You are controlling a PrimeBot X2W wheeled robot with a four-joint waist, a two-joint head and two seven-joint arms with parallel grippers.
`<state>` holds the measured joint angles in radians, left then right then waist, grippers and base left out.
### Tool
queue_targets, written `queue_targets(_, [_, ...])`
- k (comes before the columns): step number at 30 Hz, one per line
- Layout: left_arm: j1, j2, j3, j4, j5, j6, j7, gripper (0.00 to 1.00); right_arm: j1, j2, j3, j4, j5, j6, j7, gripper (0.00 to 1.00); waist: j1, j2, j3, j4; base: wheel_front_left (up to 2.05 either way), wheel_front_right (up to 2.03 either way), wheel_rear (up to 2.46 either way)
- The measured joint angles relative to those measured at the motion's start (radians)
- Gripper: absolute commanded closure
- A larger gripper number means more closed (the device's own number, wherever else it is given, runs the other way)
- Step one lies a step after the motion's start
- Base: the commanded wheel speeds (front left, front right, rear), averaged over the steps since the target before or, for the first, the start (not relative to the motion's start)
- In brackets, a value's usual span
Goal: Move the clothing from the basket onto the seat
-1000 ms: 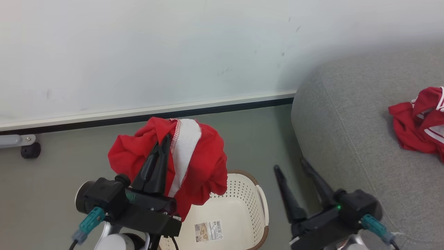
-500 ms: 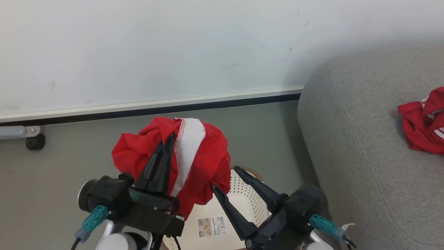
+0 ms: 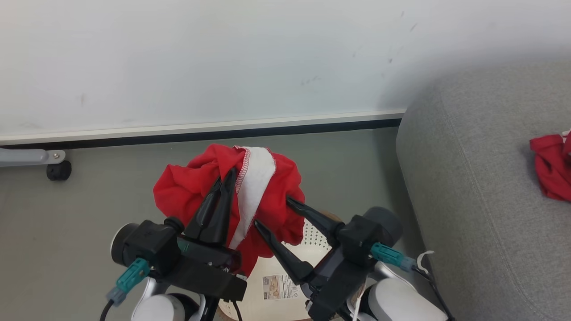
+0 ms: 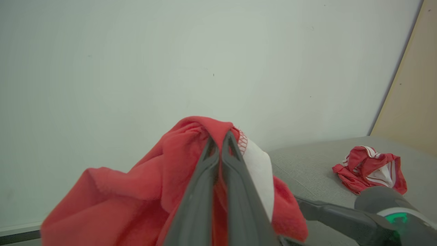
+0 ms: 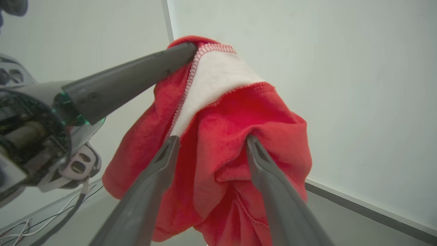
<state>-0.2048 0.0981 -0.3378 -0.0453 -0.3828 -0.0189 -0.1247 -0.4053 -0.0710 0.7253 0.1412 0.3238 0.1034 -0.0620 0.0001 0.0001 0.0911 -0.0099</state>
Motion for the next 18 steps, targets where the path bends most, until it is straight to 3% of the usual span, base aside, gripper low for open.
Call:
queue_targets(8, [-0.017,-0.004,-0.015,-0.007,0.0,-0.009,0.0,1.0,-0.111,0.001,0.063,0.118,0.027,0.008,-0.002,0.0,0.0,0.0,0.009,0.017,0.0,0.0,0.0])
queue_targets(9, [-0.017,-0.005,-0.017,-0.009,0.0,-0.009,0.0,1.0,-0.127,0.001,0.081,0.13,0.042,0.008,-0.002,0.36,0.0,0.0,0.01,0.02,0.0,0.0,0.0])
queue_targets(10, [-0.017,-0.004,-0.018,-0.009,0.0,-0.009,0.0,1.0,-0.142,0.002,0.095,0.137,0.055,0.008,-0.003,0.59,0.0,0.0,0.011,0.022,0.0,0.0,0.0])
queue_targets(11, [-0.018,-0.005,-0.021,-0.009,0.0,-0.009,0.0,1.0,-0.153,0.002,0.103,0.144,0.064,0.008,-0.01,0.59,0.0,0.0,0.012,0.024,0.0,0.0,0.0])
queue_targets(12, [-0.019,-0.005,-0.024,-0.009,0.0,-0.009,0.0,1.0,-0.164,0.003,0.108,0.153,0.069,0.008,-0.012,0.75,0.0,0.0,0.012,0.026,0.0,0.0,0.0])
queue_targets(13, [-0.02,-0.006,-0.026,-0.009,0.0,-0.011,0.0,1.0,-0.172,0.002,0.116,0.16,0.076,0.008,-0.016,1.0,0.0,0.0,0.013,0.029,0.0,0.0,0.0])
queue_targets(18, [-0.021,-0.006,-0.026,-0.01,0.0,-0.016,0.0,1.0,-0.197,0.002,0.157,0.187,0.12,0.001,-0.038,1.0,0.0,0.0,0.015,0.037,0.0,0.0,0.0])
